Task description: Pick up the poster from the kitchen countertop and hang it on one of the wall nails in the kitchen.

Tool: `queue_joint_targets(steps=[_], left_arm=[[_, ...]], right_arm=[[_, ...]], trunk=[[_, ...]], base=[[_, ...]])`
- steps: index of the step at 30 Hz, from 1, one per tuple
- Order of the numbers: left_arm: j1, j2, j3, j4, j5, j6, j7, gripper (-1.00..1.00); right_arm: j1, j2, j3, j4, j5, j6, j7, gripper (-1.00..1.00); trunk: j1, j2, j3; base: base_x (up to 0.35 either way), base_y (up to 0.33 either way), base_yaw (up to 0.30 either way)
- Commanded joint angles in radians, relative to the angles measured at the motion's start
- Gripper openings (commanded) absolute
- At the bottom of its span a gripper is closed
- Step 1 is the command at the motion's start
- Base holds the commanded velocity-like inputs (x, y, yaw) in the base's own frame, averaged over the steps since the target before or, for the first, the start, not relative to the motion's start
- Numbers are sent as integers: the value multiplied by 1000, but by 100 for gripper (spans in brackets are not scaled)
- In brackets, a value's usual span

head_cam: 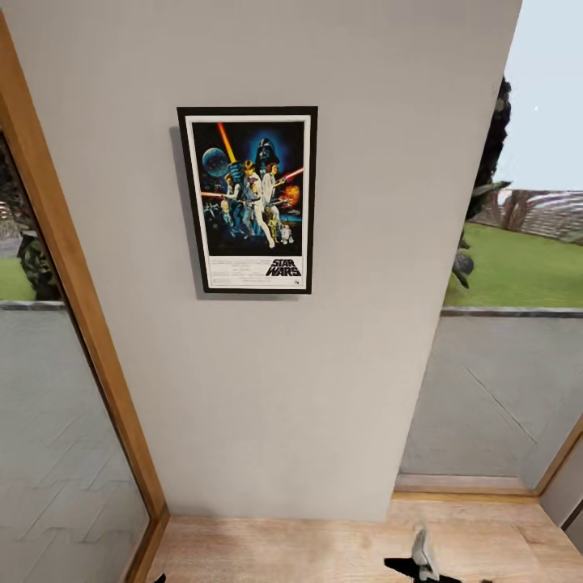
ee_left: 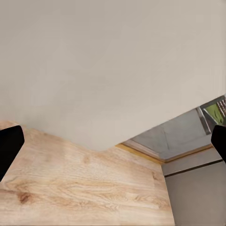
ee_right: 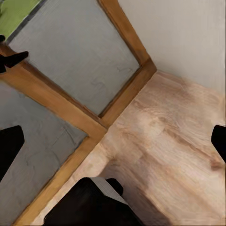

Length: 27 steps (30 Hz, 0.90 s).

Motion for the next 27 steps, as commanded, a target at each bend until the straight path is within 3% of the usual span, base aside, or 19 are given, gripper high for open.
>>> queue_joint_targets(steps=[1, 3, 4, 5, 8, 14, 15, 16, 22, 27], left_arm=[[0, 0, -11, 1, 6, -5, 52, 100], [0, -1, -15, 1, 2, -6, 120, 100], [0, -3, -19, 0, -11, -6, 197, 100], [0, -4, -21, 0, -20, -6, 235, 100], [0, -12, -24, 0, -85, -6, 400, 100], [0, -23, -27, 0, -129, -6, 656, 100], [0, -33, -27, -1, -134, -6, 752, 100], [0, -38, -27, -1, -138, -6, 815, 100], [0, -53, -28, -2, -180, -6, 953, 100], [0, -57, -27, -1, -209, -4, 985, 100]], right_arm=[[2, -10, -14, 134, 10, -67, -76, 100], [3, -15, -16, 207, 10, -102, -140, 100], [3, -17, -17, 266, 10, -127, -208, 100], [4, -18, -17, 290, 10, -137, -243, 100], [4, -19, -16, 387, 10, -161, -429, 100], [4, -11, -14, 482, 10, -171, -745, 100], [4, -9, -14, 511, 10, -172, -845, 100], [4, -8, -14, 528, 10, -172, -897, 100], [4, -2, -14, 586, 10, -170, -978, 100], [3, 7, -14, 634, 10, -170, -995, 100]], trunk=[[0, -1, 0], [0, -1, 0], [0, -1, 0], [0, -1, 0], [0, -1, 0], [0, -1, 0], [0, -1, 0], [0, -1, 0], [0, -1, 0], [0, -1, 0]], base=[[0, 0, 0], [0, 0, 0], [0, 0, 0], [0, 0, 0], [0, 0, 0], [0, 0, 0], [0, 0, 0], [0, 0, 0], [0, 0, 0], [0, 0, 0]])
